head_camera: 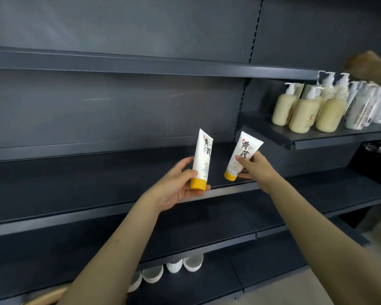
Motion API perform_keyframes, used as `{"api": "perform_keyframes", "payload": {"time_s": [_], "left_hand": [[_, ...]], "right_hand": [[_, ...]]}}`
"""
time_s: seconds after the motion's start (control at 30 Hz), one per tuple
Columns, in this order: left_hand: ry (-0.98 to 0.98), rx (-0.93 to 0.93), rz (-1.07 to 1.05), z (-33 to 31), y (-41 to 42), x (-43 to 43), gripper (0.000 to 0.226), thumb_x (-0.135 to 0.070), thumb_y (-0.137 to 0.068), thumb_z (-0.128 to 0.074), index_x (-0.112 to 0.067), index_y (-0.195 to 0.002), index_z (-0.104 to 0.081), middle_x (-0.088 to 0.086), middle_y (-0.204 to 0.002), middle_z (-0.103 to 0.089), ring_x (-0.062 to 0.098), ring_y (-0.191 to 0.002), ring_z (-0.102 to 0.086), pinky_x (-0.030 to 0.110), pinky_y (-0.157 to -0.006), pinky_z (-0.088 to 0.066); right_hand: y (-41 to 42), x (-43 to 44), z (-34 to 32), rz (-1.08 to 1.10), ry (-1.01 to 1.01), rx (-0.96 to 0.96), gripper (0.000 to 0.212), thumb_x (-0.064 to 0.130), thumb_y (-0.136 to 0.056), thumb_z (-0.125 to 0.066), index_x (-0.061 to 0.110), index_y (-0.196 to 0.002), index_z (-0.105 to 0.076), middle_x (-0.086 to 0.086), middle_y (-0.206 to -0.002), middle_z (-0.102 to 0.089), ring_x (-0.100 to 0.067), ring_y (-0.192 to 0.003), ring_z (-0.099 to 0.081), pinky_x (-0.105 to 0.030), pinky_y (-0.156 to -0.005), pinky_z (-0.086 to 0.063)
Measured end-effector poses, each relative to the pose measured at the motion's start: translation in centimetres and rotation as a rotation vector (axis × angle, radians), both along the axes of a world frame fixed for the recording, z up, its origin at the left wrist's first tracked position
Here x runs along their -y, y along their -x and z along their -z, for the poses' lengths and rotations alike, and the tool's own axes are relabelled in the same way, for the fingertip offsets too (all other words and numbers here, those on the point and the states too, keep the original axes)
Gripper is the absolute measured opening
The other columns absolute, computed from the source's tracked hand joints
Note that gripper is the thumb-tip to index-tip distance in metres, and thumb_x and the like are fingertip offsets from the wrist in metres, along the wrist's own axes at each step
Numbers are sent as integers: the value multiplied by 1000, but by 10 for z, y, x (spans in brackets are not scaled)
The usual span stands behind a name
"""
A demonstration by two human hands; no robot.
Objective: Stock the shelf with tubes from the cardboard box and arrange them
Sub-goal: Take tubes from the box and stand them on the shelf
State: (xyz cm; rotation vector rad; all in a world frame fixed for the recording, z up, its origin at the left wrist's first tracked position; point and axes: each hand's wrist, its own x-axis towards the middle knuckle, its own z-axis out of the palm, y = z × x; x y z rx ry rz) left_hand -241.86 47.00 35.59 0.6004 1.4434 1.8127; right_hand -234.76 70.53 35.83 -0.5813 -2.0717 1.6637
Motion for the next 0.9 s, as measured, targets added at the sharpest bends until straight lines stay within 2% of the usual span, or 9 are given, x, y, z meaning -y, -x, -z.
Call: {"api": "perform_keyframes", "payload": {"time_s": [0.13, 0.2, 0.27, 0.37, 0.47, 0.63, 0.8, 0.9], "left_hand": [[-21, 25, -52, 3, 25, -24, 44, -10, -96, -32, -29, -134, -42, 7, -113, -66, 22, -85, -66, 33, -70, -51], [-25, 4, -97, 9, 31, -36, 36, -21, -100, -36, -29, -134, -42, 3, -112, -66, 18, -82, -62, 31, -70, -47], [-21, -79, -116, 16, 39, -48, 36, -29, -98, -46, -30, -133, -41, -1, -116, -65, 15, -89, -63, 30, -75, -48], [5, -176, -87, 24, 53, -64, 36, -26, -95, -54, -32, -129, -43, -7, -119, -66, 11, -109, -61, 32, -90, -49], [42, -226, -96, 31, 69, -82, 45, -21, -91, -60, -27, -131, -42, -8, -123, -64, 8, -116, -57, 34, -101, -44], [83, -220, -104, 38, 96, -115, 44, -11, -89, -62, -20, -129, -45, -3, -125, -63, 14, -112, -62, 38, -96, -50], [85, -179, -160, 43, 121, -154, 43, -5, -85, -66, -27, -119, -51, -3, -122, -63, 14, -110, -63, 39, -95, -52], [98, -178, -204, 50, 132, -175, 42, -4, -84, -66, -27, -116, -53, -2, -121, -63, 16, -110, -63, 43, -98, -49]], "right_hand": [[26, -21, 8, 2, -98, 62, 33, 20, -93, -59, 13, -122, -46, -4, -118, -61, -22, -104, -62, -27, -70, -54], [37, -31, 10, -5, -106, 52, 36, 16, -91, -61, 14, -123, -45, -4, -117, -61, -21, -103, -62, -28, -69, -54], [49, -42, 9, -15, -133, 52, 38, 11, -90, -63, 14, -123, -47, -3, -115, -63, -21, -102, -62, -27, -68, -54], [70, -62, 11, -46, -217, 92, 30, 11, -88, -65, 16, -115, -53, -1, -110, -64, -19, -98, -62, -25, -70, -53], [93, -88, 16, -99, -235, 107, 31, 9, -86, -67, 15, -114, -57, -2, -111, -64, -20, -101, -62, -33, -79, -56], [136, -140, 26, -172, -203, 117, 31, 7, -80, -73, 15, -109, -62, -8, -109, -65, -23, -102, -64, -37, -80, -57], [179, -192, 36, -212, -219, 155, 36, 5, -80, -73, 8, -114, -62, -11, -111, -64, -24, -103, -62, -40, -86, -55], [202, -215, 49, -218, -255, 178, 32, 8, -80, -73, 15, -109, -61, -8, -111, -65, -23, -107, -60, -46, -92, -52]]}}
